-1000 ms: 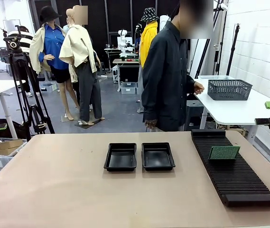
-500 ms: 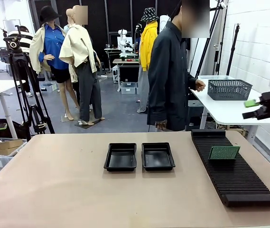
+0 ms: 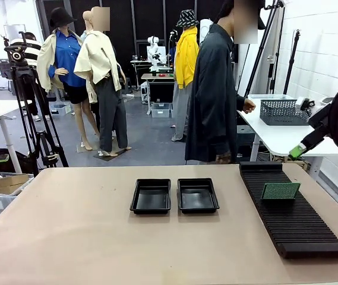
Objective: Inspect and transfer BCBs to ESD trays.
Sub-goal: Pick up the Blank PCB from the PCB Rack and place it in the left ESD tray.
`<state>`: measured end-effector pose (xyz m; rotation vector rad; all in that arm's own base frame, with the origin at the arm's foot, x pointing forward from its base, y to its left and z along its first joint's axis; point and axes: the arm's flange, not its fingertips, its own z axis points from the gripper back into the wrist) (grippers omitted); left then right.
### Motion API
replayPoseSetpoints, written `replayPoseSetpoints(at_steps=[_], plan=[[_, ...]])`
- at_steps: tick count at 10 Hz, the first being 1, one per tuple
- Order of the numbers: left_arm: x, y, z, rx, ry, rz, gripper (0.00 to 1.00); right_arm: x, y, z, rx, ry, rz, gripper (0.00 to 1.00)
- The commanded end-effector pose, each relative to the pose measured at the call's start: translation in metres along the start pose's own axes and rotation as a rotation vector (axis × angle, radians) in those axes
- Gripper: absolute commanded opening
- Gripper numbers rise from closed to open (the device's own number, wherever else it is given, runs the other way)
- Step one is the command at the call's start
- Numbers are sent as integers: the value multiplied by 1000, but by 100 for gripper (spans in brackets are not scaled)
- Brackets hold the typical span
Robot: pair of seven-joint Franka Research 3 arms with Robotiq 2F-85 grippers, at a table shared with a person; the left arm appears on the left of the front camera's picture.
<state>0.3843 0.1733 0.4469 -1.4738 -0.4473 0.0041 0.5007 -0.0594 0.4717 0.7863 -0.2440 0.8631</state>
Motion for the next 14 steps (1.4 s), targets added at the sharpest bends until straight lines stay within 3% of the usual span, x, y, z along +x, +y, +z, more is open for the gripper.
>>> replayPoseSetpoints(at_steps=[1,4,7,10,14], plan=[[-1,-2,2,2,-6,-4,100,11,-5,-9,-98,101,135,100],[-1,-2,2,2,-6,-4,100,29,-11,-27,-200,278,220,100],[-1,-2,2,2,-6,-4,100,37,-8,-36,-236,341,284,100],[-1,-2,2,2,-6,-4,100,35,-4,-50,-384,408,345,100],[-1,-2,2,2,-6,-4,100,28,-1,-72,-391,479,425,100]])
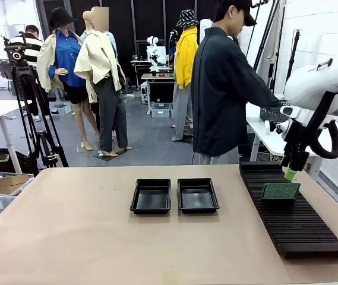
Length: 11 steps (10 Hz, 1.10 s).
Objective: Inspect and transfer BCBs to ESD trays.
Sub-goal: Pick up the Blank PCB from the PCB Rack and place it in the left ESD tray.
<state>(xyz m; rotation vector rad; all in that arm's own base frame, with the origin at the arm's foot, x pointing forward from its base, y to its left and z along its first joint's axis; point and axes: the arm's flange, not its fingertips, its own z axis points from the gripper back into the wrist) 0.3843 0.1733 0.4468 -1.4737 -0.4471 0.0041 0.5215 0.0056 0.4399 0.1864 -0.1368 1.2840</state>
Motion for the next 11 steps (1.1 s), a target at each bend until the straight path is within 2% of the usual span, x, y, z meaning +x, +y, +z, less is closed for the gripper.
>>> replayPoseSetpoints(at_steps=[1,4,11], plan=[[-1,-2,2,2,-6,-4,100,-3,14,-10,-54,36,61,100],[-1,-2,2,2,-6,-4,100,-5,17,-24,-121,69,80,100],[-1,-2,2,2,-6,-4,100,-13,-11,-59,-129,100,86,100]])
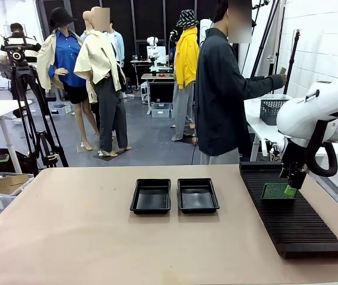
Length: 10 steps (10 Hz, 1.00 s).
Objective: Inspect and transfer BCBs to ESD trays.
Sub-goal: Pick up the Blank PCB from the PCB Rack and place it in the left ESD tray.
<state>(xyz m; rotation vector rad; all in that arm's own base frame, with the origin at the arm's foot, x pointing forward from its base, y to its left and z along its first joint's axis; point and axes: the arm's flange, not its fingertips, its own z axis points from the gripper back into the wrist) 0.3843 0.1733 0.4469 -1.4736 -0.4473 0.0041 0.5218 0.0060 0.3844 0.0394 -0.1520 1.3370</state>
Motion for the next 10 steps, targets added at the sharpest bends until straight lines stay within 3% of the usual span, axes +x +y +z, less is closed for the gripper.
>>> replayPoseSetpoints(at_steps=[1,8,10], plan=[[-1,-2,2,2,-6,-4,100,-1,-9,-8,-6,25,24,100],[-1,-2,2,2,-6,-4,100,1,-17,-10,-1,21,18,100],[-1,-2,2,2,-6,-4,100,2,-20,-10,3,21,19,85]])
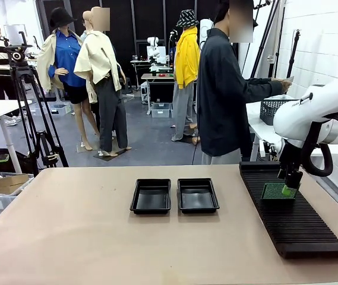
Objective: Inspect and transfer BCBs to ESD trays.
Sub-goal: Pick up the Blank PCB from the PCB Rack and place it in the left ESD tray.
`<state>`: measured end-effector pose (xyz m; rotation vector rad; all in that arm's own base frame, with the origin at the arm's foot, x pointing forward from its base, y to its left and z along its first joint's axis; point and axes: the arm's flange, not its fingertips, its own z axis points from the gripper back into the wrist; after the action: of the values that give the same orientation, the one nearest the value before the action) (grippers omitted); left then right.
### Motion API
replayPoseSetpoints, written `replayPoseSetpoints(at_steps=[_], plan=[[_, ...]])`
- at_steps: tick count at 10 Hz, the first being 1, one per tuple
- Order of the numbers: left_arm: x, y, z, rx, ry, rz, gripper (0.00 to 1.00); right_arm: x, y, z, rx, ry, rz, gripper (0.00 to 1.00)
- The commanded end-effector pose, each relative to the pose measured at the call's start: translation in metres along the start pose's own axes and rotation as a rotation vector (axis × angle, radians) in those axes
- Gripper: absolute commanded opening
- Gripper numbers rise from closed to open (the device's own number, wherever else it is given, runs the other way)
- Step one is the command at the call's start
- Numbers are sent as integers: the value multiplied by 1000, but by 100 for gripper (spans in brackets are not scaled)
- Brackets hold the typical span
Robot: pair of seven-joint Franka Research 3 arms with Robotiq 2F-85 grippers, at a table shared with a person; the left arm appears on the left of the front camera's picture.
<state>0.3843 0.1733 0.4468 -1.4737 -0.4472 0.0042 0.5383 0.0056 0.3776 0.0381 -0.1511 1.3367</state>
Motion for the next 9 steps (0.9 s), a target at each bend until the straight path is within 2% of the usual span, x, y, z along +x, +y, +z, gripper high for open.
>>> replayPoseSetpoints(at_steps=[1,7,8,9], plan=[[-1,-2,2,2,-6,-4,100,0,-5,-2,6,20,21,74],[-1,-2,2,2,-6,-4,100,2,-14,-4,13,7,30,9],[-1,-2,2,2,-6,-4,100,2,-15,-3,12,8,26,0],[-1,-2,2,2,-6,-4,100,2,-15,-3,13,10,24,0]])
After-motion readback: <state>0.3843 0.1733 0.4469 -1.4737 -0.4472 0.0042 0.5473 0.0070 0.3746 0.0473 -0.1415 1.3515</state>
